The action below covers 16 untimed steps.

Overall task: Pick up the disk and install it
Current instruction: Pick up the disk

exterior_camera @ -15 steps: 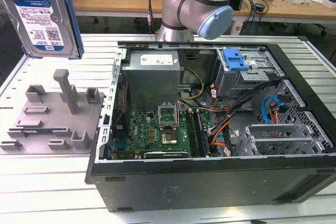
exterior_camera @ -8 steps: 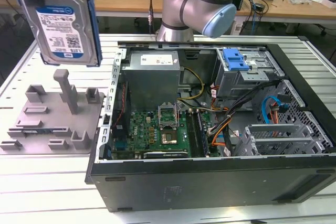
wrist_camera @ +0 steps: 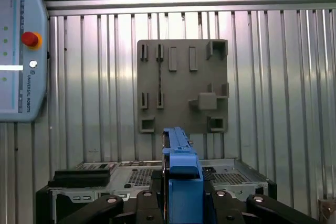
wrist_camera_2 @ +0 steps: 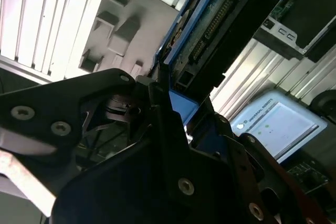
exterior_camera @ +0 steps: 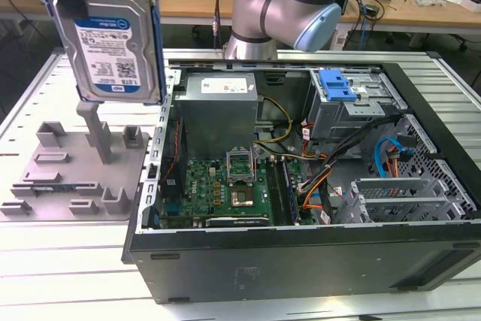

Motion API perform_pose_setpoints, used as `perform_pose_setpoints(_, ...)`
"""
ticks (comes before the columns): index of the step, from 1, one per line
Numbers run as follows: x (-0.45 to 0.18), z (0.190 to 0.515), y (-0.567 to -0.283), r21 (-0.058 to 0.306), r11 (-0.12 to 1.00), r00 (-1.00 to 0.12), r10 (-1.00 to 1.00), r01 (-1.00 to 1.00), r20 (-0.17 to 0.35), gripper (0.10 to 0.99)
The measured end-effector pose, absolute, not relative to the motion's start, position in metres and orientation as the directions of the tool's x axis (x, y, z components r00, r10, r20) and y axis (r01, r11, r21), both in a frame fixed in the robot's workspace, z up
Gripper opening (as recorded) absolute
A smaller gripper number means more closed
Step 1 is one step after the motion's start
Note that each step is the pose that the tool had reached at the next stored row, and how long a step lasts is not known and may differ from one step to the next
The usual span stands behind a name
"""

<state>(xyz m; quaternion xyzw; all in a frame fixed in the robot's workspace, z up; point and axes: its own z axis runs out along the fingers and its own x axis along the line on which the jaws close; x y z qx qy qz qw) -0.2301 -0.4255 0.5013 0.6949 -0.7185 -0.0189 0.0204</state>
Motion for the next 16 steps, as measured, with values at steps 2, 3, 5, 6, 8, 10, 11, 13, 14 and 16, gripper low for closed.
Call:
perform_pose_setpoints(2,-0.223,0.501,-0.43,0.056,0.034,-0.033,-0.999,-0.998,0.003,0.369)
perform_pose_setpoints(3,-0.22,0.501,-0.432,0.056,0.034,-0.033,-0.999,-0.998,0.003,0.369)
perform_pose_setpoints(5,-0.213,0.501,-0.437,0.056,0.034,-0.033,-0.999,-0.998,0.003,0.369)
perform_pose_setpoints(6,-0.21,0.501,-0.438,0.056,0.034,-0.033,-0.999,-0.998,0.003,0.369)
perform_pose_setpoints(8,-0.202,0.501,-0.442,0.056,0.033,-0.033,-0.999,-0.998,0.003,0.369)
perform_pose_setpoints(10,-0.192,0.501,-0.446,0.056,0.033,-0.033,-0.999,-0.998,0.004,0.369)
perform_pose_setpoints(11,-0.187,0.501,-0.448,0.057,0.033,-0.033,-0.999,-0.998,0.004,0.369)
perform_pose_setpoints(13,-0.175,0.501,-0.453,0.056,0.033,-0.033,-0.999,-0.998,0.004,0.369)
perform_pose_setpoints(14,-0.168,0.501,-0.455,0.056,0.033,-0.033,-0.999,-0.998,0.004,0.369)
perform_pose_setpoints(16,-0.154,0.501,-0.461,0.056,0.033,-0.033,-0.999,-0.998,0.005,0.369)
